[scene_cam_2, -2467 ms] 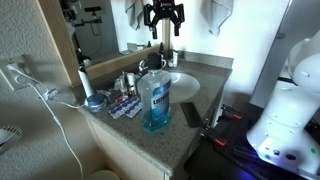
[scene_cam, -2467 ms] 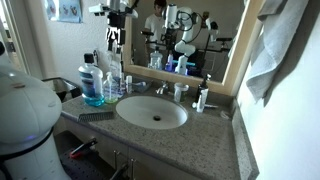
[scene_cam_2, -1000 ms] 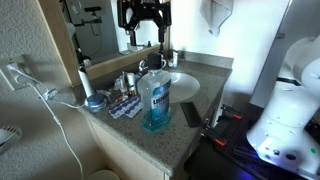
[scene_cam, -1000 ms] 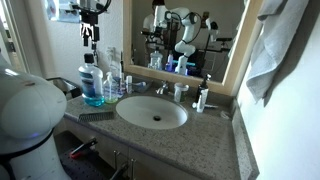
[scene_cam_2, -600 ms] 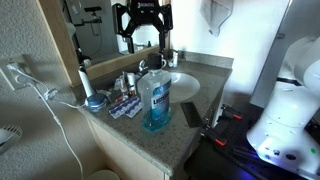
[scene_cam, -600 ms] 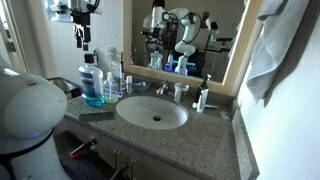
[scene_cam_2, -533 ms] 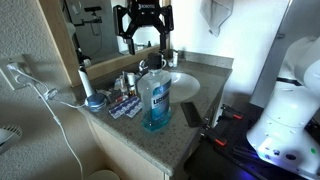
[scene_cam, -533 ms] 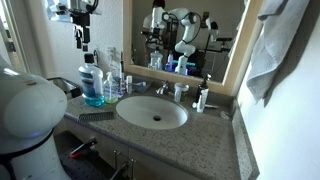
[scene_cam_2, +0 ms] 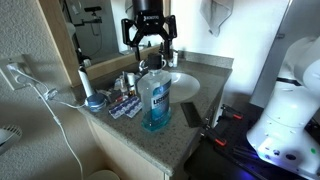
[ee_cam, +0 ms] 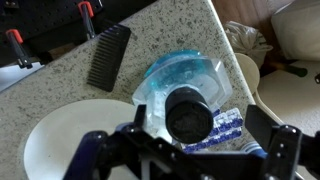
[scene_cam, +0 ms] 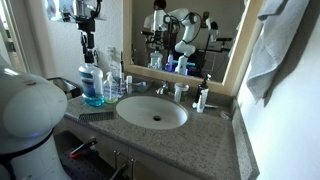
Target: Take the top off the bottle
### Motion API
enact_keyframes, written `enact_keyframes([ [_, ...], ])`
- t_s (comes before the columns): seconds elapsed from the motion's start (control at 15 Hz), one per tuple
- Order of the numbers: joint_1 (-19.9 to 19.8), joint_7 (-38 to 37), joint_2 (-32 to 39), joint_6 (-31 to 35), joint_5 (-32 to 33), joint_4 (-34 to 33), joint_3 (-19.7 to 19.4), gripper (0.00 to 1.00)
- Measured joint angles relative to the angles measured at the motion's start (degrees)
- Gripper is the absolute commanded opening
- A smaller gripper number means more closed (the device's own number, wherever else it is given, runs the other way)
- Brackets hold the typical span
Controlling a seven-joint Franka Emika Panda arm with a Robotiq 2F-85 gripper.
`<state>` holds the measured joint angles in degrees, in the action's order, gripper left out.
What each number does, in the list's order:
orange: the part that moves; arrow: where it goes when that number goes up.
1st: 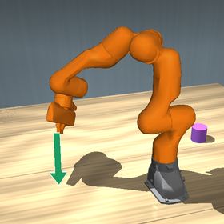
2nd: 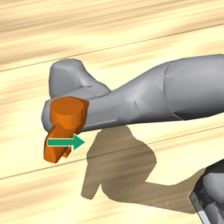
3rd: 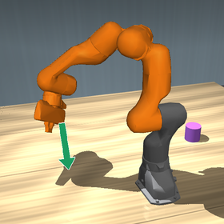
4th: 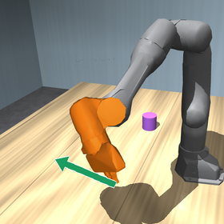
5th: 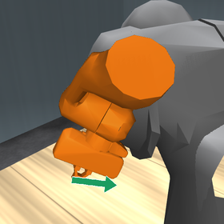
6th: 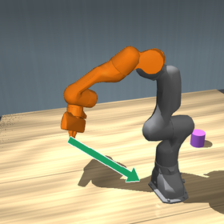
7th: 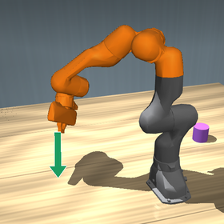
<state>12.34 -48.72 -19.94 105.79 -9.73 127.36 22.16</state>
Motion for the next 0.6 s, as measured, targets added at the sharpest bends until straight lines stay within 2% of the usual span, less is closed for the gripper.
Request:
enact_keyframes([
  [0.13, -0.1, 0.0, 0.0, 0.1, 0.3, 0.2, -0.7, 0.99],
  [0.2, -0.1, 0.0, 0.0, 0.1, 0.5, 0.2, -1.0, 0.75],
  [0.27, -0.2, 0.0, 0.0, 0.1, 0.5, 0.3, -1.2, 0.75],
  [0.33, -0.2, 0.0, 0.0, 0.1, 0.6, 0.3, -1.4, 0.69],
  [0.6, -0.4, 0.0, 0.0, 0.2, 0.6, 0.3, -1.5, 0.37],
])
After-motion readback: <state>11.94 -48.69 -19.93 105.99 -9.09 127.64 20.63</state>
